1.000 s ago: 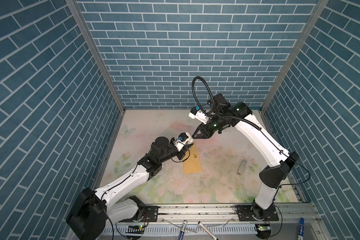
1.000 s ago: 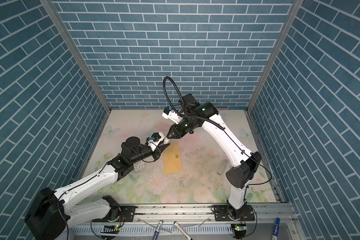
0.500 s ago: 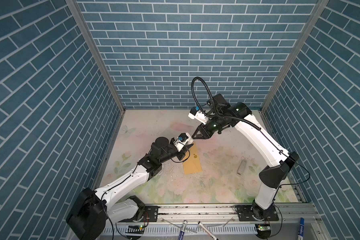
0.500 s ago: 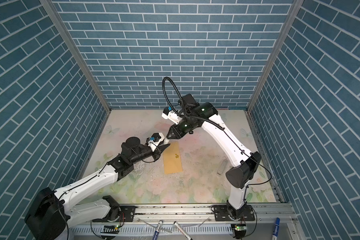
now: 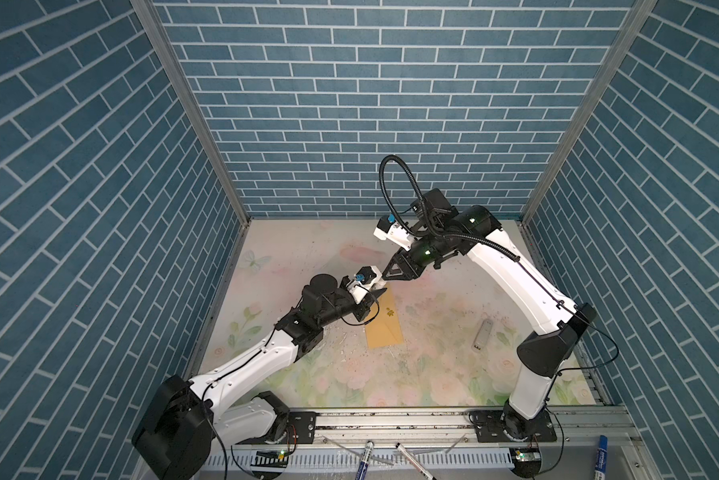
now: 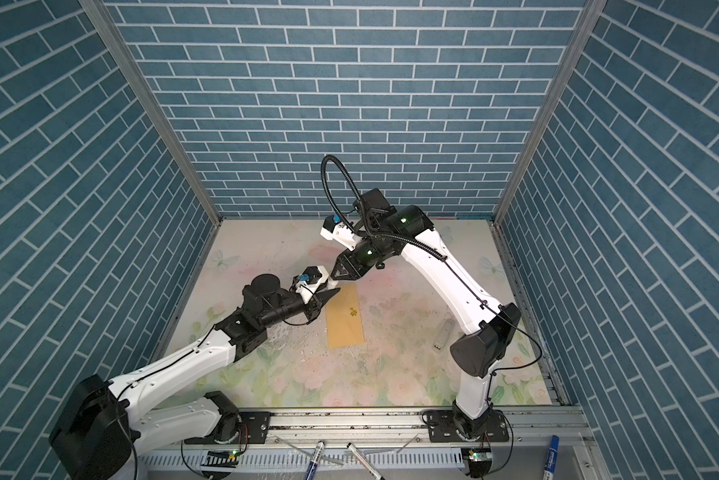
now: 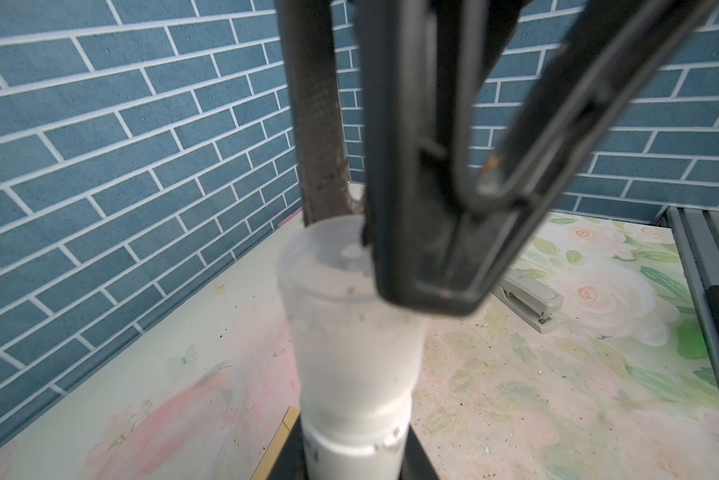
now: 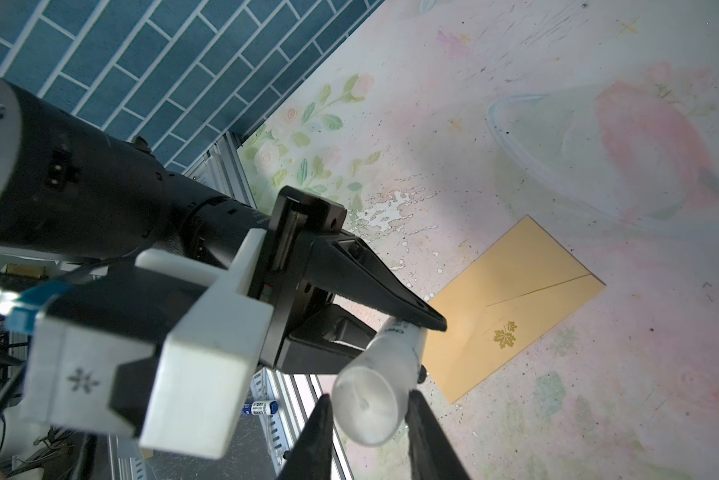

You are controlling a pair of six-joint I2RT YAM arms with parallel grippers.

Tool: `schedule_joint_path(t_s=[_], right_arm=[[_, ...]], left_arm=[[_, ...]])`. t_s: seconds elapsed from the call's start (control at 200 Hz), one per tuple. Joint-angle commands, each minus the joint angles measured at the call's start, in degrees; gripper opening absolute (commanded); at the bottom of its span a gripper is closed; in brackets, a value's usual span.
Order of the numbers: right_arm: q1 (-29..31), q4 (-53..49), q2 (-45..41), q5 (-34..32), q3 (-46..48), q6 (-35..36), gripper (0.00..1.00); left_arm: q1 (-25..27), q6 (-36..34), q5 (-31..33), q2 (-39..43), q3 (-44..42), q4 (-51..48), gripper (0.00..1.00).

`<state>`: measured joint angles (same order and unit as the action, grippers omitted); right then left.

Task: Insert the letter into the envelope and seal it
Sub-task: 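Lower the clear cap onto the glue stick top with the right gripper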

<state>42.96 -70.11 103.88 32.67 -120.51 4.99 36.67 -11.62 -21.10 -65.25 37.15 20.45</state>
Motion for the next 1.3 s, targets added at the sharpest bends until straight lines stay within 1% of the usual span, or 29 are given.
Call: schedule_joint_path(t_s=[0.0, 0.065, 0.34, 0.43, 0.745, 1.295], right_arm=[[1.51, -2.49, 0.67, 1.9, -1.93, 2.74, 0.29], [1.52, -2.46, 0.63, 1.42, -1.86, 2.74, 0.27], [1.51, -1.62, 0.28, -1.65, -1.04, 2.3, 0.25], [1.52, -1.55, 0.36, -1.66, -1.18, 2.2, 0.25], [1.38, -1.41, 0.85, -4.16, -1.39, 1.34, 0.25], [1.34, -1.0, 1.68, -5.55, -3.02, -0.16, 0.29]], left_arm=[[0.16, -0.42, -0.36, -0.05, -0.23, 1.96, 0.0], [0.16, -0.42, -0.38, 0.0, -0.23, 1.96, 0.0], [0.16, -0.31, -0.33, 0.26, -0.45, 2.66, 0.0], [0.16, -0.25, -0.35, 0.43, -0.48, 2.66, 0.0], [0.16, -0.25, -0.43, 0.99, -0.88, 3.19, 0.0], [0.16, -0.25, -0.61, 1.3, -1.12, 3.85, 0.0]])
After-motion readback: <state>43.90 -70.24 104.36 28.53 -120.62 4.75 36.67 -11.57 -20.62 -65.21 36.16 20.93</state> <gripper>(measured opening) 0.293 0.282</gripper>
